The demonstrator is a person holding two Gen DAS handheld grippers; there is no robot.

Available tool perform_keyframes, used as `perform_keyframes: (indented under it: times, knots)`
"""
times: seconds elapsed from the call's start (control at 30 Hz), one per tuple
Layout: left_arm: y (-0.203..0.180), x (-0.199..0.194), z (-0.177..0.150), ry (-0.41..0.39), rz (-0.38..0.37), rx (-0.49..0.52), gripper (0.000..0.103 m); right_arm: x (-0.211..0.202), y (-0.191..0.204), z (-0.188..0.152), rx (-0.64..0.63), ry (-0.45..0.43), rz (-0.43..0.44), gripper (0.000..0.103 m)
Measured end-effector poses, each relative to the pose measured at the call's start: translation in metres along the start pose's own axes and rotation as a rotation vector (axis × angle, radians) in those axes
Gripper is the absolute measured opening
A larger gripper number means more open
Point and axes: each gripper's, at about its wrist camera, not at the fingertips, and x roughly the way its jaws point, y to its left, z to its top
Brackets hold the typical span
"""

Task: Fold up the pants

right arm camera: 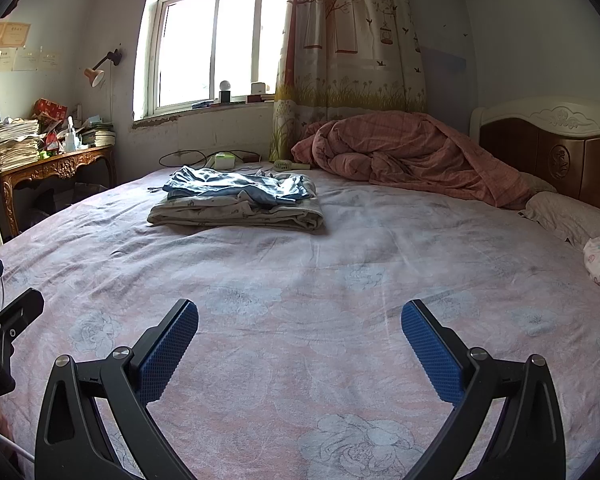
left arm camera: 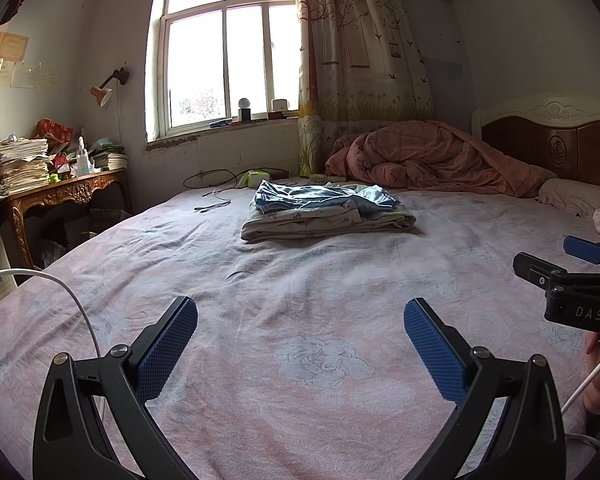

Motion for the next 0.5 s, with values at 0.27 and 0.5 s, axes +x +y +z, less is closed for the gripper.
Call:
perform_keyframes:
  times: [0.27, 0.5]
  knots:
    - [0.0001, 0.0000, 0.0003, 0.001, 0.000, 0.000, 0.103, -0.0001, -0.0002, 0.0002, 0.000, 0.001, 0.000, 0.102]
    - [0.0003, 0.0000, 0.0008, 0.001, 0.000, -0.001, 0.103, 0.0000, -0.0004, 0.0006, 0.000, 0.001, 0.001, 0.102]
